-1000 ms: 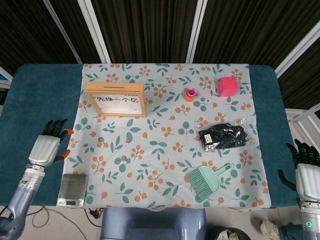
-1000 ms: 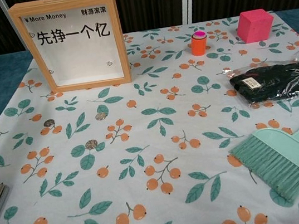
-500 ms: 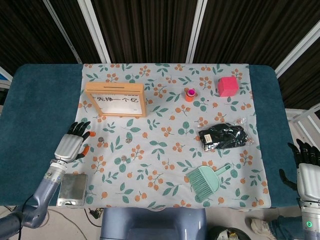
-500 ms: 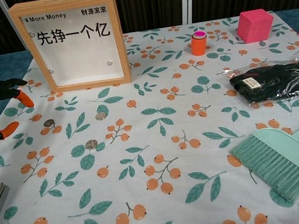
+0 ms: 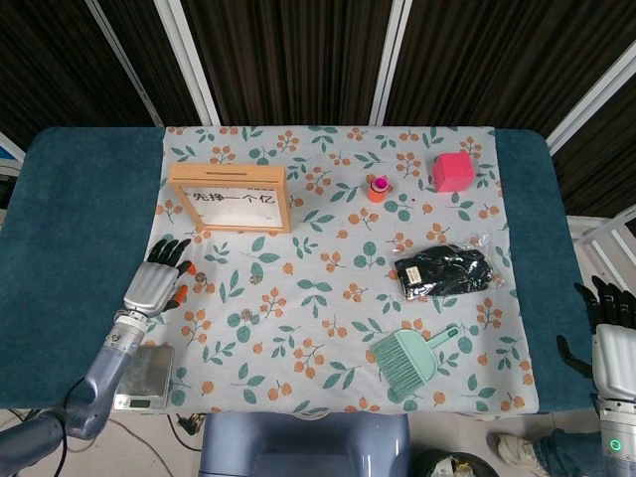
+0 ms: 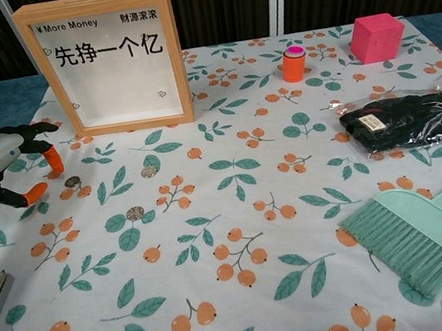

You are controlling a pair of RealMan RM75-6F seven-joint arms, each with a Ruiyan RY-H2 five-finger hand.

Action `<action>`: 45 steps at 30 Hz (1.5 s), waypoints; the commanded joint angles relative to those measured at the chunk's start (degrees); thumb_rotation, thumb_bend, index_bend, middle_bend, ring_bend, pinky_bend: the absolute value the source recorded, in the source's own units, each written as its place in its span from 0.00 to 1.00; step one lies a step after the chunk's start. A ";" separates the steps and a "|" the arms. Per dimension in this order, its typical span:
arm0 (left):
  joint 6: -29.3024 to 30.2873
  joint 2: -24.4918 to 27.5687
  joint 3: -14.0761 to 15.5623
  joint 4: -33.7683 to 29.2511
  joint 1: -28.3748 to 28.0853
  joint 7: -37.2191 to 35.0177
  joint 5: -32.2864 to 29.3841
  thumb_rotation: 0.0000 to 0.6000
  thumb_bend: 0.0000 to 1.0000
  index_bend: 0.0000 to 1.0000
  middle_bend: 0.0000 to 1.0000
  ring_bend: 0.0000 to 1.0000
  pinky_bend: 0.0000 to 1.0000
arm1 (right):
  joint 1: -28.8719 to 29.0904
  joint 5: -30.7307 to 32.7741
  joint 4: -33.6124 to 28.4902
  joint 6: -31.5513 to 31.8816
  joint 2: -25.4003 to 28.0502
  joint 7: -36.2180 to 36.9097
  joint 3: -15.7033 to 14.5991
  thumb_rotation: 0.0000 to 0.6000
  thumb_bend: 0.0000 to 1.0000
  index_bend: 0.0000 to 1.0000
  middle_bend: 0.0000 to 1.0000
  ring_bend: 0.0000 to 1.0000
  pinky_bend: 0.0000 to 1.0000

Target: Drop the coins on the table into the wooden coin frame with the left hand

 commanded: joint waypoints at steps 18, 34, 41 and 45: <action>-1.70 -3.62 1.14 5.79 -1.92 -1.51 -0.14 1.00 0.44 0.36 0.00 0.00 0.00 | -0.08 0.31 -0.03 0.20 -0.14 -0.36 0.24 1.00 0.39 0.17 0.07 0.03 0.00; -0.92 -4.68 2.04 7.31 -2.65 -0.67 0.64 1.00 0.44 0.45 0.00 0.00 0.00 | -0.11 0.44 -0.05 0.28 -0.21 -0.47 0.37 1.00 0.39 0.17 0.07 0.03 0.00; -0.98 -5.29 1.96 8.11 -2.60 0.85 -0.12 1.00 0.44 0.49 0.00 0.00 0.00 | -0.16 0.61 -0.19 0.21 -0.13 -0.44 0.42 1.00 0.39 0.17 0.07 0.03 0.00; -0.79 -5.32 2.10 7.91 -2.61 0.95 -0.04 1.00 0.44 0.53 0.00 0.00 0.00 | -0.17 0.63 -0.26 0.22 -0.11 -0.43 0.44 1.00 0.39 0.17 0.07 0.03 0.00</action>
